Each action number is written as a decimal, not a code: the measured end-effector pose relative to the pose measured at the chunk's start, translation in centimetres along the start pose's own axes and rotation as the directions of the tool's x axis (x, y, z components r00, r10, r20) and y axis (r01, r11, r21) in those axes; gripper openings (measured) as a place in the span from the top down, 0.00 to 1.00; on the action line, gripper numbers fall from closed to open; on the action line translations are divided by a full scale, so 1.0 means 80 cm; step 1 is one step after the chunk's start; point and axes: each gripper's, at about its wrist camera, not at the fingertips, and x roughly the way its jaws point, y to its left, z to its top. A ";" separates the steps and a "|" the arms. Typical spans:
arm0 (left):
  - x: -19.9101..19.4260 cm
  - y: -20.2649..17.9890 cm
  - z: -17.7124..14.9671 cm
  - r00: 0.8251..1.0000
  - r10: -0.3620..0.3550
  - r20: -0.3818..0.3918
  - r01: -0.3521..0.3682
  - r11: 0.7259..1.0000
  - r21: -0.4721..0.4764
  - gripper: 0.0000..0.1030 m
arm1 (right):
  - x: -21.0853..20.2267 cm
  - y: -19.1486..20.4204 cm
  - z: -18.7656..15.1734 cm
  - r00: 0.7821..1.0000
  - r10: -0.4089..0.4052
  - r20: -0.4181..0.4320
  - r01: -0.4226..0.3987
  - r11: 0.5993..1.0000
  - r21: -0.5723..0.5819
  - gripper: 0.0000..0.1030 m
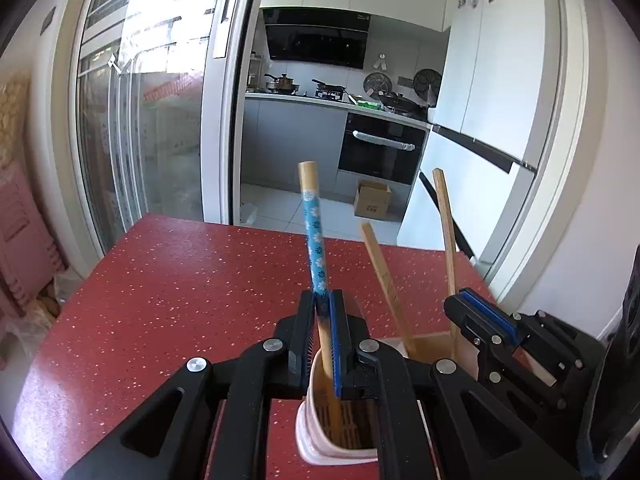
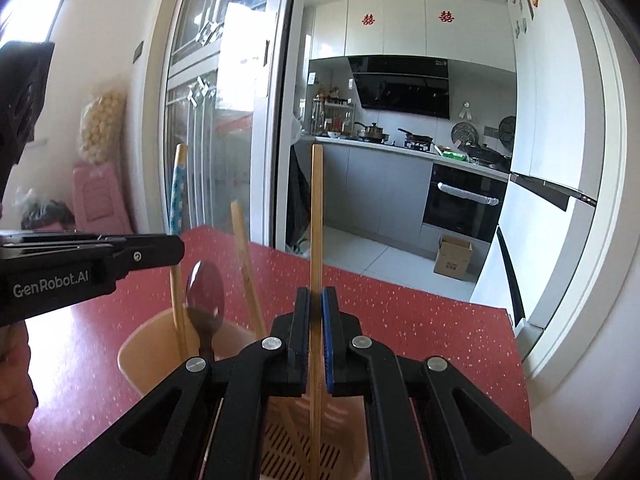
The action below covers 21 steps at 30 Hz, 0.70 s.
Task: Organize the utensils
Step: 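Open the right tool releasing its chopstick while the left tool releases the blue chopstick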
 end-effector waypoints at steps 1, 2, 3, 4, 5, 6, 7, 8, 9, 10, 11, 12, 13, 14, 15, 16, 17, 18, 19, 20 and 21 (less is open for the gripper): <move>0.000 -0.001 -0.003 1.000 0.006 -0.003 -0.006 1.000 0.010 0.64 | 0.000 0.001 -0.003 1.000 0.004 -0.004 -0.004 1.000 -0.002 0.94; 0.000 -0.003 -0.007 1.000 0.020 -0.008 -0.020 1.000 0.024 0.64 | 0.001 0.002 -0.004 1.000 0.009 -0.011 -0.009 1.000 -0.004 0.94; 0.000 -0.004 -0.010 1.000 0.027 -0.013 -0.027 0.999 0.034 0.64 | 0.002 0.003 -0.004 1.000 0.012 -0.019 -0.012 1.000 -0.007 0.94; 0.000 -0.004 -0.012 0.999 0.031 -0.018 -0.030 0.999 0.040 0.64 | 0.003 0.004 -0.003 0.999 0.016 -0.027 -0.016 1.000 -0.009 0.94; -0.001 -0.004 -0.015 0.999 0.038 -0.022 -0.037 0.998 0.046 0.64 | 0.005 0.004 -0.003 0.999 0.023 -0.039 -0.023 1.000 -0.009 0.94; -0.002 -0.004 -0.017 0.999 0.042 -0.023 -0.041 0.998 0.049 0.64 | 0.007 0.004 -0.002 0.998 0.033 -0.053 -0.033 0.999 -0.004 0.94; -0.004 -0.004 -0.018 0.999 0.047 -0.023 -0.045 0.998 0.052 0.64 | 0.010 0.004 -0.002 0.997 0.041 -0.067 -0.041 0.999 0.003 0.94; -0.007 -0.004 -0.020 0.998 0.051 -0.022 -0.049 0.997 0.056 0.64 | 0.011 0.003 -0.002 0.996 0.043 -0.076 -0.043 0.999 0.010 0.94; -0.010 -0.005 -0.022 0.998 0.056 -0.021 -0.054 0.997 0.062 0.64 | 0.012 0.001 -0.003 0.995 0.048 -0.085 -0.047 0.999 0.019 0.94; -0.013 -0.005 -0.024 0.998 0.063 -0.020 -0.061 0.996 0.065 0.64 | 0.012 0.000 -0.004 0.994 0.055 -0.094 -0.052 0.998 0.028 0.93; -0.017 -0.004 -0.025 0.997 0.070 -0.021 -0.069 0.995 0.066 0.64 | 0.011 -0.001 -0.004 0.993 0.059 -0.102 -0.055 0.998 0.037 0.93; -0.019 -0.003 -0.026 0.997 0.073 -0.024 -0.072 0.995 0.063 0.64 | 0.011 -0.002 -0.004 0.992 0.062 -0.107 -0.057 0.997 0.043 0.90; -0.022 -0.002 -0.029 0.997 0.074 -0.027 -0.073 0.996 0.058 0.64 | 0.010 -0.004 -0.003 0.991 0.069 -0.115 -0.063 0.997 0.054 0.83; -0.026 0.000 -0.031 0.997 0.077 -0.032 -0.075 0.996 0.050 0.64 | 0.008 -0.005 -0.004 0.990 0.075 -0.120 -0.068 0.996 0.061 0.78; -0.028 0.002 -0.033 0.996 0.079 -0.036 -0.077 0.996 0.046 0.64 | 0.005 -0.007 -0.003 0.989 0.078 -0.122 -0.069 0.995 0.071 0.70; -0.032 0.003 -0.036 0.996 0.083 -0.042 -0.081 0.996 0.042 0.64 | 0.002 -0.008 -0.003 0.990 0.078 -0.121 -0.069 0.995 0.078 0.68; -0.034 0.004 -0.039 0.995 0.084 -0.047 -0.082 0.996 0.041 0.64 | -0.003 -0.010 -0.002 0.990 0.081 -0.118 -0.070 0.993 0.090 0.68; -0.037 0.006 -0.043 0.995 0.087 -0.053 -0.085 0.996 0.040 0.64 | -0.008 -0.011 -0.001 0.989 0.083 -0.119 -0.070 0.992 0.103 0.67; -0.042 0.007 -0.046 0.994 0.090 -0.059 -0.088 0.995 0.039 0.64 | -0.012 -0.013 -0.001 0.989 0.084 -0.120 -0.071 0.991 0.115 0.66; -0.046 0.008 -0.050 0.994 0.093 -0.064 -0.090 0.995 0.038 0.64 | -0.018 -0.016 -0.001 0.988 0.091 -0.122 -0.074 0.988 0.136 0.64; -0.051 0.010 -0.053 0.993 0.093 -0.068 -0.090 0.995 0.037 0.64 | -0.025 -0.020 -0.001 0.987 0.100 -0.125 -0.079 0.983 0.163 0.62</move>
